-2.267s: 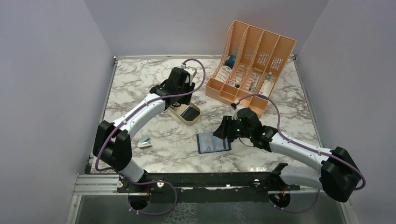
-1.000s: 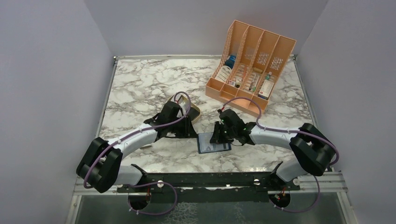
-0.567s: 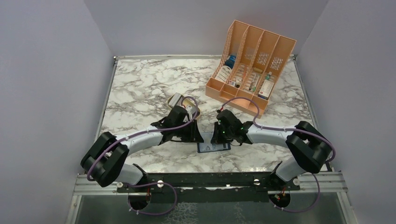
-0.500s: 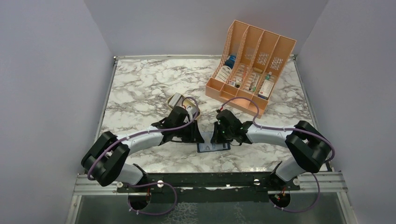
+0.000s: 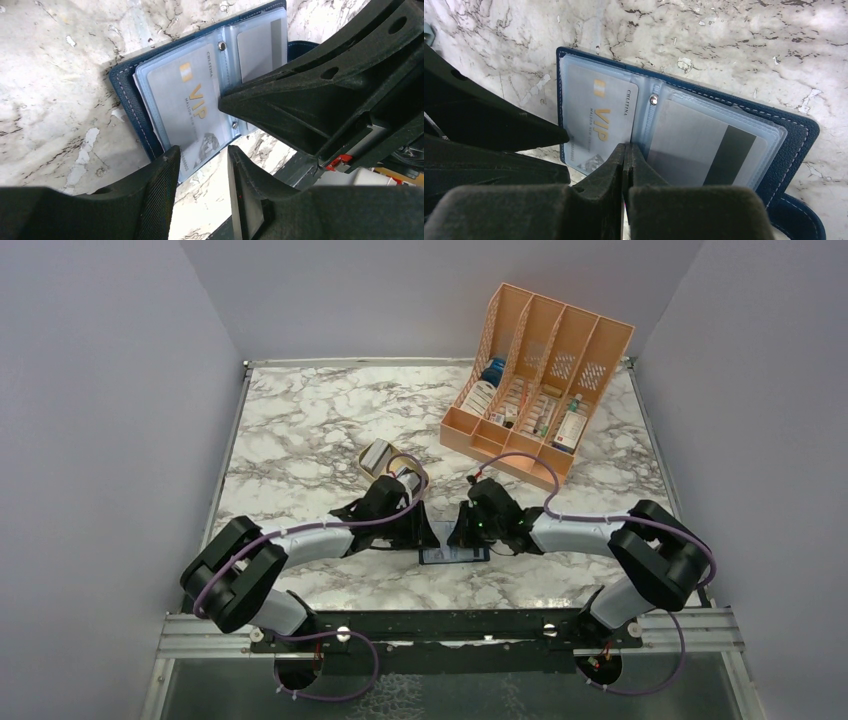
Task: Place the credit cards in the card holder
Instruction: Turn over the card slot in the card holder.
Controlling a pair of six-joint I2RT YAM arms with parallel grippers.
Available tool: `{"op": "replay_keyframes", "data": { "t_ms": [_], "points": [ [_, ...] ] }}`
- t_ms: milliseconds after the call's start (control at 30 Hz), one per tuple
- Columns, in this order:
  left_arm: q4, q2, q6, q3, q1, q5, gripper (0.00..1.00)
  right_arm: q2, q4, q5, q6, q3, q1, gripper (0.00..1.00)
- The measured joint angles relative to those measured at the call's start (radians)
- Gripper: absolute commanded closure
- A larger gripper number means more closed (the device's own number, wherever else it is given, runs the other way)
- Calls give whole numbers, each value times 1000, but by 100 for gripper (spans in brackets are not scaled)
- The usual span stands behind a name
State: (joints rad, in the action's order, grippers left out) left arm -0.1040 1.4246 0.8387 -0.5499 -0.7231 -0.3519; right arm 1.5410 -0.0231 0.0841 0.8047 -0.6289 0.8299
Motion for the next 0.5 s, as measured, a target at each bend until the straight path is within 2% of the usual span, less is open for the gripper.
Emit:
{"op": "replay_keyframes", "data": {
  "t_ms": [500],
  "points": [
    [0, -25, -14, 0, -1, 84, 56, -7, -45, 3, 6, 26, -1, 99]
  ]
}}
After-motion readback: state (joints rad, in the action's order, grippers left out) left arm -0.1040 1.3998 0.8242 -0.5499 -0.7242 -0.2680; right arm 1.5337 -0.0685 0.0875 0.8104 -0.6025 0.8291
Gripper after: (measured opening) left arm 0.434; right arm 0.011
